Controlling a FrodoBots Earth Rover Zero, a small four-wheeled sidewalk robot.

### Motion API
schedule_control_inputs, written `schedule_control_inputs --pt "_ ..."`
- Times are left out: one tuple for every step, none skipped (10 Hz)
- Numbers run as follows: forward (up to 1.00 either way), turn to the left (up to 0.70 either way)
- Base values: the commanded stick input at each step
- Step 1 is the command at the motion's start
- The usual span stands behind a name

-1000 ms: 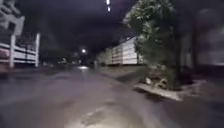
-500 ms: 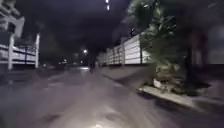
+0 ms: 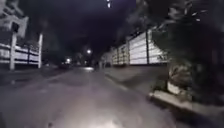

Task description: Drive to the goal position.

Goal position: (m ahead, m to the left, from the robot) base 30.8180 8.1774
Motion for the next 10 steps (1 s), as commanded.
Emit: schedule_control_inputs --pt "0.70 0.00" --pt "0.70 0.00" --pt "0.70 0.00" --pt "0.70 0.00" --pt "0.70 0.00" --pt "0.70 0.00" --pt "0.70 0.00" --pt "0.70 0.00" --pt "0.70 0.00" --pt "0.70 0.00"
